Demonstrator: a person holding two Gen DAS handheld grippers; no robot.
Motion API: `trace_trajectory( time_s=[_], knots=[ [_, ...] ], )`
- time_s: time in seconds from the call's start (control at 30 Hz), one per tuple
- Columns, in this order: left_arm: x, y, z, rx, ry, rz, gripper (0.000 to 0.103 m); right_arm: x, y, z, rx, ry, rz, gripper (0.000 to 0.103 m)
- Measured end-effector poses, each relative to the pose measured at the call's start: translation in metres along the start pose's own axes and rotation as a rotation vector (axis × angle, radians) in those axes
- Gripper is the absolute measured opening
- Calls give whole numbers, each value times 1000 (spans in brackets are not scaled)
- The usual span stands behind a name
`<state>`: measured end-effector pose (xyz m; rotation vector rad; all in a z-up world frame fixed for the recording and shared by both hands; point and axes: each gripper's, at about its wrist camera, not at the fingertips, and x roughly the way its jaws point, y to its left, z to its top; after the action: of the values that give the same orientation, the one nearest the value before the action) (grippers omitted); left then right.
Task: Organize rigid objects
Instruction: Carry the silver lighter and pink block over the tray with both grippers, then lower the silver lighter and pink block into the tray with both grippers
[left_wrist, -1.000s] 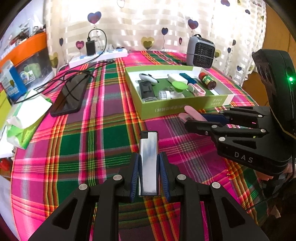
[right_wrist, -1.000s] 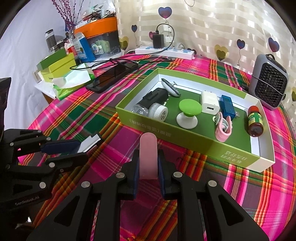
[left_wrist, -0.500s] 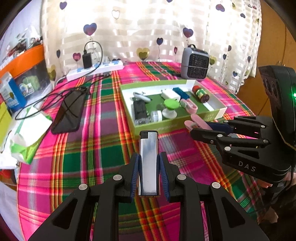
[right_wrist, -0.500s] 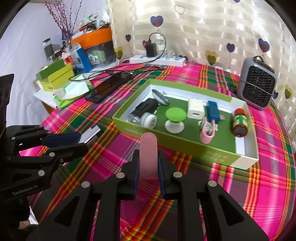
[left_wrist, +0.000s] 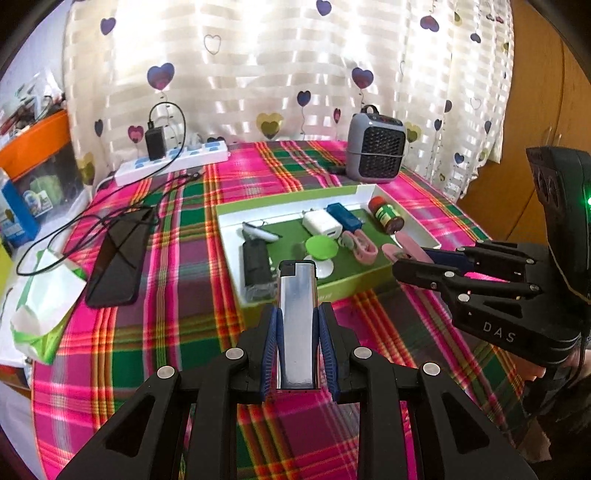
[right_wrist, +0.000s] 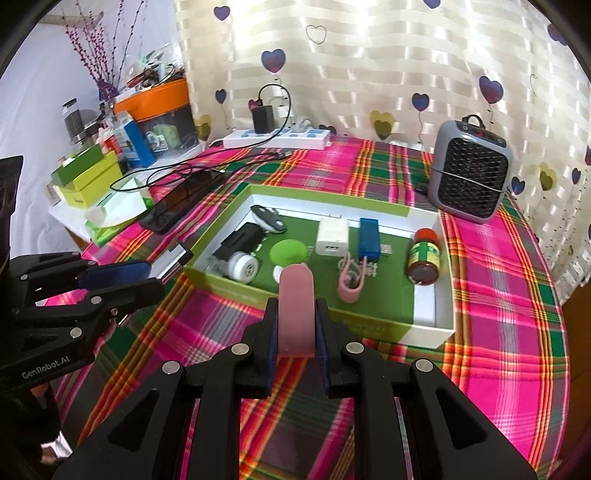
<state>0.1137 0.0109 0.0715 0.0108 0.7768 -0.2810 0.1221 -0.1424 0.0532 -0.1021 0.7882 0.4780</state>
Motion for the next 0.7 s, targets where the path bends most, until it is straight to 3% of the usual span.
trace_trajectory(
  time_s=[0.7],
  knots=[
    [60, -1, 50, -8, 21, -24, 22, 20, -54, 28, 98, 9, -79, 19]
  ],
)
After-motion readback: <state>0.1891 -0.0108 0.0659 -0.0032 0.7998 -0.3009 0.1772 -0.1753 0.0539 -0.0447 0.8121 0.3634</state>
